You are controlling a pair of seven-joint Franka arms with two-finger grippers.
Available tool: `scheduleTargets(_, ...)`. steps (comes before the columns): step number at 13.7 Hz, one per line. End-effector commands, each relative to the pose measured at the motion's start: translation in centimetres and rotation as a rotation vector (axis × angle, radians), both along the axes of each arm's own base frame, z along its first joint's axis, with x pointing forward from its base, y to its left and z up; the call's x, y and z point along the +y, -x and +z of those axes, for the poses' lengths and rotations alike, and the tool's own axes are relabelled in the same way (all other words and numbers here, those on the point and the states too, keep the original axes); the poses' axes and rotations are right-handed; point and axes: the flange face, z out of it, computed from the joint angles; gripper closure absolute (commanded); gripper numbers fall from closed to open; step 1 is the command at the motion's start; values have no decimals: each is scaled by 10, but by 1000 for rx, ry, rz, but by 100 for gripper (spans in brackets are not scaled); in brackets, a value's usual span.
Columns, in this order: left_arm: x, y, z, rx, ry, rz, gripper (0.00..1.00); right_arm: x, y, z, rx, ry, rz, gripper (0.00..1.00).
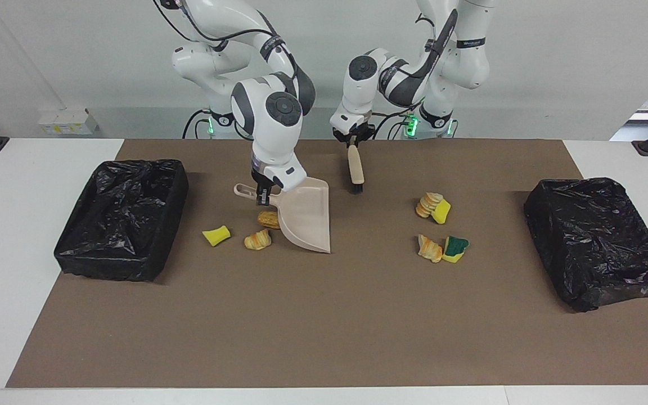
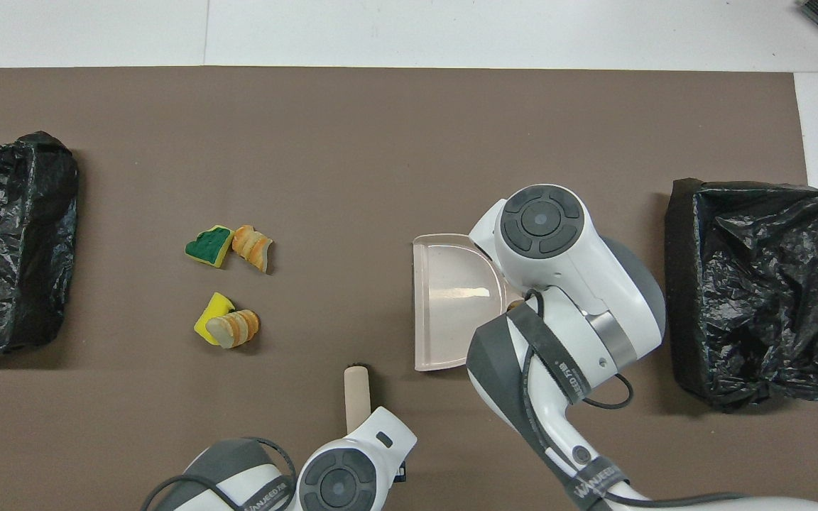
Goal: Sweep and dump trash in bin
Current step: 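Place the dustpan near the sponges while the left gripper grasps the brush, then hold the dustpan with the right gripper while the left gripper sweeps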
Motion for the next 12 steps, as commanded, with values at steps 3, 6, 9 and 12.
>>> scheduleTargets(3,86,-61,57,72,42,-8,100,0,1,3,-27,-21,41,100)
scheduleTargets(6,128,-100,99,62,21,27,100,7,-1,3,-48,-69,23,100)
scheduleTargets(9,212,-151,129,27,65,1,100,29,5,-5,-63,-87,-8,100)
scheduleTargets(12,294,-185,123,-42,96,-41,100,58,12,-19,-74,-88,-38,100)
